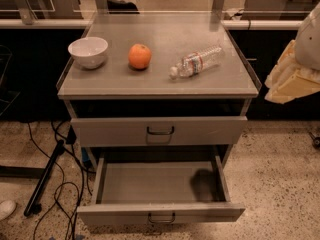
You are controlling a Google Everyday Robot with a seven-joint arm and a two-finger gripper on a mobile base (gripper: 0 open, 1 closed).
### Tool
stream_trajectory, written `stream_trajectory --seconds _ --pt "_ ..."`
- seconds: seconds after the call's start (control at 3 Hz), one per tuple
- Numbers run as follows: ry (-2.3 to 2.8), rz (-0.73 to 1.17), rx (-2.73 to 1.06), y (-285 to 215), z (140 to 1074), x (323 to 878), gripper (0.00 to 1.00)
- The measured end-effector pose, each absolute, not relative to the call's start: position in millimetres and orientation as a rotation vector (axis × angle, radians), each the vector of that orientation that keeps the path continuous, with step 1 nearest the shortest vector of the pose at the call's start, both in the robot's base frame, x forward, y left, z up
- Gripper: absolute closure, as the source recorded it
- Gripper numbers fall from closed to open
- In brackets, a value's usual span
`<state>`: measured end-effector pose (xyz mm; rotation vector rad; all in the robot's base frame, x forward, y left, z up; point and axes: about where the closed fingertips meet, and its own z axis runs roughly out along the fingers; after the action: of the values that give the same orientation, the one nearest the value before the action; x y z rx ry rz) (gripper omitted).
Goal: Close middle drawer
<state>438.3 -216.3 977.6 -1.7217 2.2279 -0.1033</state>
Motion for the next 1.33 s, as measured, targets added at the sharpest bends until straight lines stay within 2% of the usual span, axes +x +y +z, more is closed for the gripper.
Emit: stream_trajectory --seconds 0.33,0.67,1.33 --pt "2.228 -0.103 -1.722 -216.3 977.6 438.3 0.88" --pt "2.232 -0.117 -1.705 -215.5 970.9 432.6 1.0" --pt "2.302 -0.077 -1.738 -211.1 891.8 412.4 1.0"
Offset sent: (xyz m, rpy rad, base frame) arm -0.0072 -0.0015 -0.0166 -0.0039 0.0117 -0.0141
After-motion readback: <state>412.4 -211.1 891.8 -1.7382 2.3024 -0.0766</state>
